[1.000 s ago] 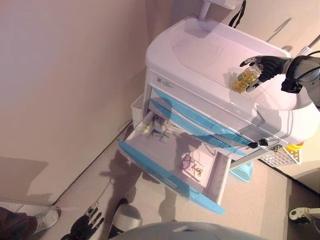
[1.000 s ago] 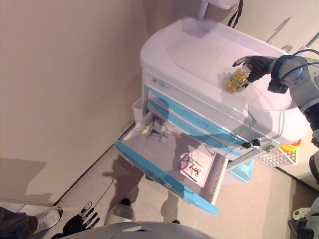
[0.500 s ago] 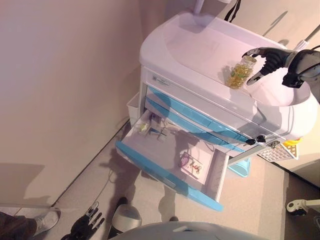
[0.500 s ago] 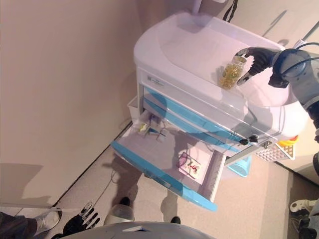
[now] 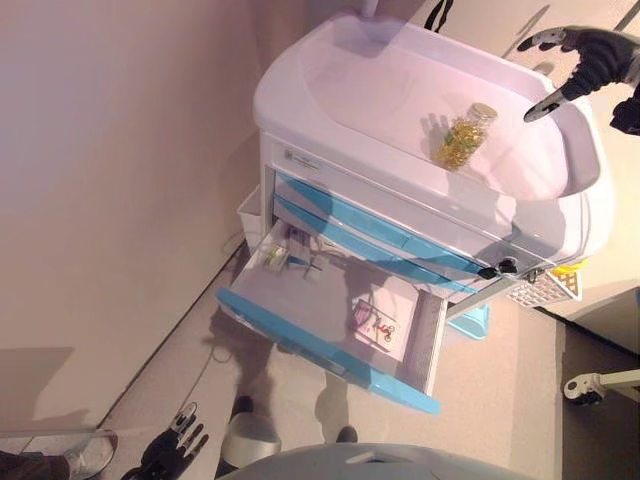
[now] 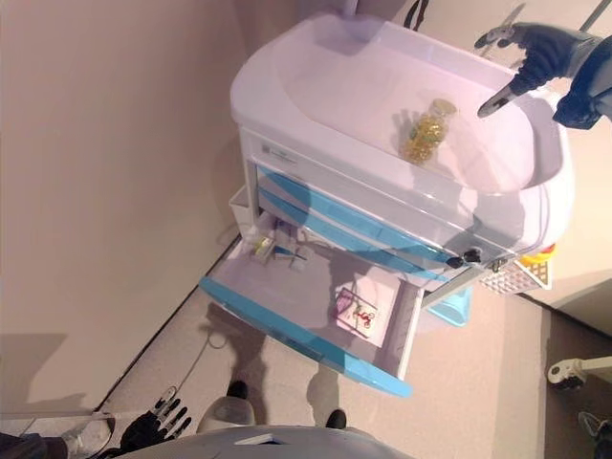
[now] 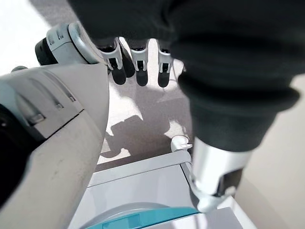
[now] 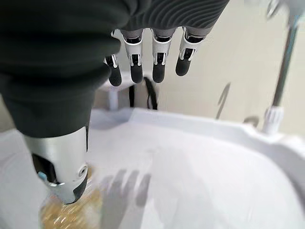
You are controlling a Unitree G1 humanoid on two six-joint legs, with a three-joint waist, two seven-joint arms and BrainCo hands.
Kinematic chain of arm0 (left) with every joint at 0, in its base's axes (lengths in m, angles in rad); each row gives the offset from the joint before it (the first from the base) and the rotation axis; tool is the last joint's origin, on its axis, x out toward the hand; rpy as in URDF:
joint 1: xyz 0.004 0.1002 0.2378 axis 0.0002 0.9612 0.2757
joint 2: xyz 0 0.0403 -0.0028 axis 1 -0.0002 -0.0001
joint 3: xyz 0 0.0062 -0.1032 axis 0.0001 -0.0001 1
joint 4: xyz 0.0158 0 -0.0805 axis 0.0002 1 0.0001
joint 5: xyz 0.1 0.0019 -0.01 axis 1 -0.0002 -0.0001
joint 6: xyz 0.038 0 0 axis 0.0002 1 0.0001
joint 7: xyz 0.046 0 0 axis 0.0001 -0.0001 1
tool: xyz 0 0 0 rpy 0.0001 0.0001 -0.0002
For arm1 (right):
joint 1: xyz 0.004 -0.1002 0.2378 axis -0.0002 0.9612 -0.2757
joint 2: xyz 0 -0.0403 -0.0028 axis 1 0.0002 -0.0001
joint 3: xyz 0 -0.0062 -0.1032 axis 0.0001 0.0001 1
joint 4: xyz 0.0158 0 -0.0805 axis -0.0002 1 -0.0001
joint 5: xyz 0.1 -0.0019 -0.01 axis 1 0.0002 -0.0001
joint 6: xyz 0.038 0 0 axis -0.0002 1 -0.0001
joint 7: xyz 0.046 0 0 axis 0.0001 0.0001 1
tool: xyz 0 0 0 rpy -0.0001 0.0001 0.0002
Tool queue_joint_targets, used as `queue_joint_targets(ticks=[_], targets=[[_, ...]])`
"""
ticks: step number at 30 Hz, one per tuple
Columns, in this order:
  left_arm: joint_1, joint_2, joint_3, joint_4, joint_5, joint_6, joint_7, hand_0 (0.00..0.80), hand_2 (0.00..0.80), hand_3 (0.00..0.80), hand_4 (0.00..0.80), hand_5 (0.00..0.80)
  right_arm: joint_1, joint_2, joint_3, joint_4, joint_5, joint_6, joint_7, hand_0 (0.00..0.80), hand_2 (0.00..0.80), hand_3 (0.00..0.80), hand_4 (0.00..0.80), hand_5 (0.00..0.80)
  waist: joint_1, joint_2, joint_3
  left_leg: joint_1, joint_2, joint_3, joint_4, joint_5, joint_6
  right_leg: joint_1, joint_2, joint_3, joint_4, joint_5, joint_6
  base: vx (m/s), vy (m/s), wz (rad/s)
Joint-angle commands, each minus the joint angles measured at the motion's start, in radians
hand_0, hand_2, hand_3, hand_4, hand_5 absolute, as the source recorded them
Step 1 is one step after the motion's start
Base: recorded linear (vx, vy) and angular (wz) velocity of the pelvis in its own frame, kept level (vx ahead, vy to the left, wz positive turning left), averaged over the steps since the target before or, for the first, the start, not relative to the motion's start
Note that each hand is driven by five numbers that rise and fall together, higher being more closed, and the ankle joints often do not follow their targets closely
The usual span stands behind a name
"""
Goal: Open the drawer and pick up the medicine
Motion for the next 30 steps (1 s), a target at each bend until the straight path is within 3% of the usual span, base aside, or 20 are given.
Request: queue_joint_targets(ticks=[1,7,14,20,24,30], targets=[[0.025,0.045,-0.023,-0.034,0.043,-0.055,-0.041,0.0,0.0,0.0,0.0,0.0,-0.17,-0.091,0.076,-0.026,0.064,0.013,-0.126,0.0,0.0,0.0,0.0,0.0,0.011,-0.009,-0.036,-0.029,-0.023,-0.024,0.027,-0.033,0.061,-0.034,-0.042,-0.024,0.094,0.025,0.055,-0.033,-0.026,-0.13],[0.037,0.05,-0.079,-0.091,0.18,-0.11,-0.06,0.0,0.0,0.0,0.0,0.0,-0.09,-0.152,-0.064,-0.14,0.165,-0.009,-0.237,0.0,0.0,0.0,0.0,0.0,-0.024,0.009,-0.044,-0.031,-0.019,-0.006,0.032,-0.039,0.061,-0.048,-0.038,-0.003,0.097,0.023,0.056,-0.037,-0.008,-0.07],[0.044,0.058,-0.164,-0.144,0.457,-0.168,-0.046,0.0,0.0,0.0,0.0,0.0,0.464,-0.163,-0.635,-0.399,0.279,0.015,-0.296,0.0,0.0,0.0,0.0,0.0,-0.105,0.053,-0.053,-0.032,-0.015,0.026,0.039,-0.045,0.061,-0.073,-0.038,0.035,0.113,0.013,0.057,-0.044,0.039,-0.12],[0.029,0.091,-0.26,-0.189,0.682,-0.243,0.008,0.0,0.0,0.0,0.0,0.0,0.947,-0.061,-1.073,-0.587,0.356,0.005,-0.243,0.0,0.0,0.0,0.0,0.0,-0.165,0.068,-0.048,-0.023,-0.01,0.063,0.042,-0.055,0.057,-0.092,-0.035,0.073,0.122,0.009,0.058,-0.036,0.032,-0.18],[-0.014,0.129,-0.336,-0.187,0.882,-0.267,0.068,0.0,0.0,0.0,0.0,0.0,1.123,0.027,-1.182,-0.669,0.376,0.009,-0.183,0.0,0.0,0.0,0.0,0.0,-0.198,0.077,-0.041,-0.018,-0.008,0.088,0.047,-0.061,0.057,-0.104,-0.033,0.099,0.128,0.008,0.06,-0.024,0.014,-0.19],[-0.087,0.188,-0.454,-0.211,1.152,-0.276,0.172,0.0,0.0,0.0,0.0,0.0,1.27,0.136,-1.233,-0.73,0.573,0.055,-0.055,0.0,0.0,0.0,0.0,0.0,-0.263,0.088,-0.024,-0.013,-0.001,0.134,0.061,-0.07,0.058,-0.128,-0.026,0.134,0.146,0.005,0.064,-0.014,-0.005,-0.19]])
